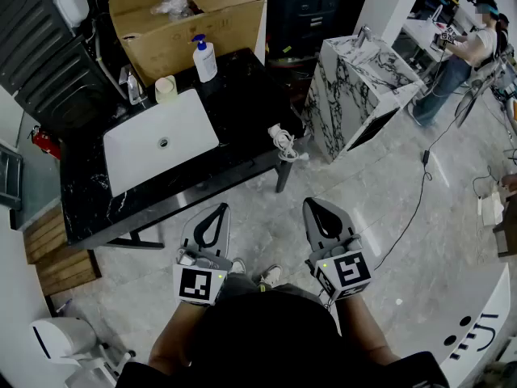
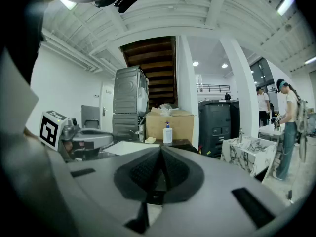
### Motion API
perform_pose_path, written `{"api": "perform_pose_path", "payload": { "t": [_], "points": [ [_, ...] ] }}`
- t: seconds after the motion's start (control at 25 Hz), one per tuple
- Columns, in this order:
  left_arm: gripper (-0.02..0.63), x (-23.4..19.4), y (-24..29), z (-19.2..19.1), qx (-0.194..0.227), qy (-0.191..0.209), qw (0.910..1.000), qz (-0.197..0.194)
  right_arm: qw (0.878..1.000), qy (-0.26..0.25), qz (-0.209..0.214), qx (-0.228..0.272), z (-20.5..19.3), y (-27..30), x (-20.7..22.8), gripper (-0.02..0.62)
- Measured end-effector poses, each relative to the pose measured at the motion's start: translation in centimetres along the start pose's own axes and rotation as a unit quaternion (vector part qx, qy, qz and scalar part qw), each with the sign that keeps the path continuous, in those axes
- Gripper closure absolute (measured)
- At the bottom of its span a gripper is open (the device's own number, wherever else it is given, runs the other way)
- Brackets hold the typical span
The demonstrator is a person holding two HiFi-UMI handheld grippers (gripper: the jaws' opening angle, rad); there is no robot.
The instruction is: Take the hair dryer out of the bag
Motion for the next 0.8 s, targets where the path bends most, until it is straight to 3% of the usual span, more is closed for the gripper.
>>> {"api": "perform_pose_path", "payload": {
  "t": [0.48,0.8],
  "points": [
    [0.586,0.4,1.1,-0.1,-0.008,0.010,0.9999,0.002,0.999,0.039,0.018,0.007,-0.2,0.2,1.0,0.583],
    [0.586,-1.2,2.6,-1.1,-0.030,0.009,0.9995,0.011,0.998,0.050,0.022,-0.026,-3.2,2.2,1.1,0.583]
  ]
}}
Point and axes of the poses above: the fingertips, and each gripper's own axes: y forward along the fingers, x to its right, z out of its top, the point moved 5 cm from there along -y, backward along the fingers, and after that the axes turned 11 degrees about -y, right-handed, at the moved point
